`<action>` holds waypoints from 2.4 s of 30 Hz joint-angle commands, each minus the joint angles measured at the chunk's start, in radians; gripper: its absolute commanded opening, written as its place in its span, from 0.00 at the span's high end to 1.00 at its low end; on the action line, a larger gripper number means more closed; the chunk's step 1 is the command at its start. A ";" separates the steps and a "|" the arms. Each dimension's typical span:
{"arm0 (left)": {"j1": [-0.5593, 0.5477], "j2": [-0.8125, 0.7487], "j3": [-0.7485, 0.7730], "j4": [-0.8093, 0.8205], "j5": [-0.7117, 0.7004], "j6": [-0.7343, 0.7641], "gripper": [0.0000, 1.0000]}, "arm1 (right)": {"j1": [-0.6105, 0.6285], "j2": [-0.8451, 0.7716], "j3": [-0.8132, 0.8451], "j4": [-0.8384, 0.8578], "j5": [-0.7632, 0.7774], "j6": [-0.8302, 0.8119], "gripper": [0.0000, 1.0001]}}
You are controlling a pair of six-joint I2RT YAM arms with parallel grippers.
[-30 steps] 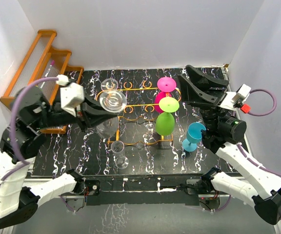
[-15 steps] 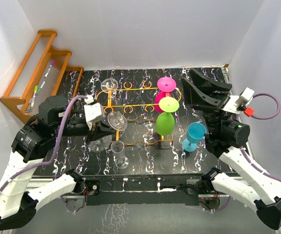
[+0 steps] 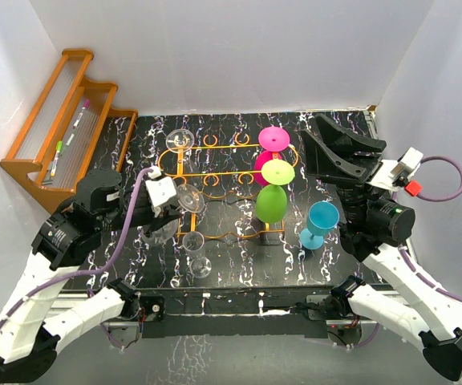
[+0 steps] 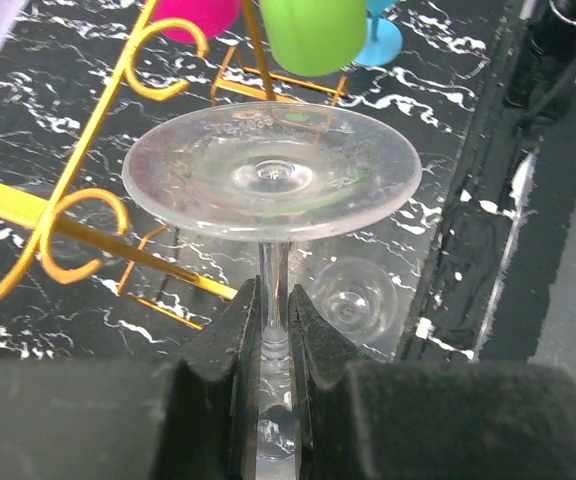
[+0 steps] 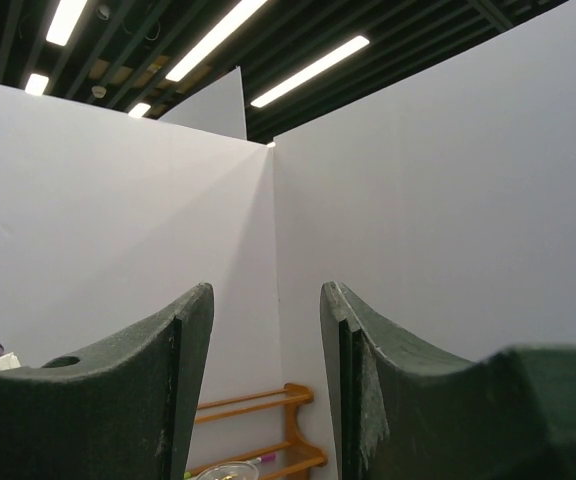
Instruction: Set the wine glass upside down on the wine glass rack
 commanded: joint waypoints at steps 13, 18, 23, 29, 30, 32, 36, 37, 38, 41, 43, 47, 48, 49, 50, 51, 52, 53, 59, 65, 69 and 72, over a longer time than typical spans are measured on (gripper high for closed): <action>0.030 -0.060 -0.104 0.258 -0.156 -0.061 1.00 | 0.002 -0.005 0.039 0.011 -0.033 0.018 0.51; 0.042 -0.068 -0.123 0.293 -0.200 -0.073 1.00 | 0.003 -0.004 0.043 0.006 -0.041 0.023 0.51; 0.046 -0.076 -0.135 0.298 -0.203 -0.069 1.00 | 0.004 -0.002 0.044 0.005 -0.044 0.027 0.51; 0.050 -0.076 -0.158 0.312 -0.194 -0.079 1.00 | 0.004 0.000 0.047 0.007 -0.048 0.029 0.51; 0.050 -0.076 -0.162 0.315 -0.187 -0.082 1.00 | 0.003 0.000 0.047 0.007 -0.051 0.029 0.51; 0.053 -0.073 -0.170 0.321 -0.181 -0.087 1.00 | 0.004 -0.001 0.049 0.007 -0.053 0.029 0.51; 0.054 -0.067 -0.181 0.334 -0.176 -0.088 1.00 | 0.004 -0.005 0.045 0.007 -0.054 0.030 0.52; 0.055 -0.067 -0.182 0.337 -0.180 -0.089 1.00 | 0.004 -0.006 0.044 0.005 -0.055 0.030 0.52; 0.055 -0.067 -0.183 0.342 -0.186 -0.091 1.00 | 0.003 -0.007 0.044 0.002 -0.056 0.028 0.52; 0.056 -0.071 -0.196 0.360 -0.212 -0.101 1.00 | 0.004 -0.014 0.044 -0.009 -0.056 0.020 0.51; 0.058 -0.075 -0.207 0.373 -0.238 -0.104 1.00 | 0.003 -0.018 0.043 -0.015 -0.055 0.016 0.51; 0.063 -0.086 -0.234 0.395 -0.271 -0.110 1.00 | 0.003 -0.022 0.040 -0.020 -0.056 0.010 0.51; 0.065 -0.091 -0.238 0.399 -0.265 -0.114 1.00 | 0.003 -0.020 0.038 -0.021 -0.056 0.011 0.51; 0.066 -0.094 -0.239 0.402 -0.260 -0.115 1.00 | 0.003 -0.021 0.037 -0.021 -0.057 0.012 0.51; 0.068 -0.094 -0.239 0.401 -0.258 -0.120 1.00 | 0.003 -0.020 0.035 -0.021 -0.057 0.011 0.51; 0.071 -0.094 -0.238 0.401 -0.260 -0.123 1.00 | 0.003 -0.020 0.034 -0.021 -0.057 0.012 0.51; 0.074 -0.096 -0.239 0.403 -0.263 -0.122 1.00 | 0.003 -0.020 0.034 -0.021 -0.056 0.011 0.51; 0.074 -0.099 -0.242 0.406 -0.269 -0.118 1.00 | 0.003 -0.020 0.032 -0.021 -0.056 0.011 0.51; 0.076 -0.102 -0.269 0.422 -0.284 -0.105 1.00 | 0.004 -0.016 0.031 -0.016 -0.059 0.020 0.51; 0.076 -0.095 -0.319 0.431 -0.262 -0.103 1.00 | 0.003 -0.022 0.030 -0.023 -0.056 0.019 0.51; 0.076 -0.104 -0.354 0.443 -0.264 -0.088 0.99 | 0.004 -0.027 0.027 -0.031 -0.056 0.013 0.51; 0.075 -0.110 -0.372 0.443 -0.270 -0.080 0.83 | 0.004 -0.031 0.027 -0.034 -0.057 0.009 0.51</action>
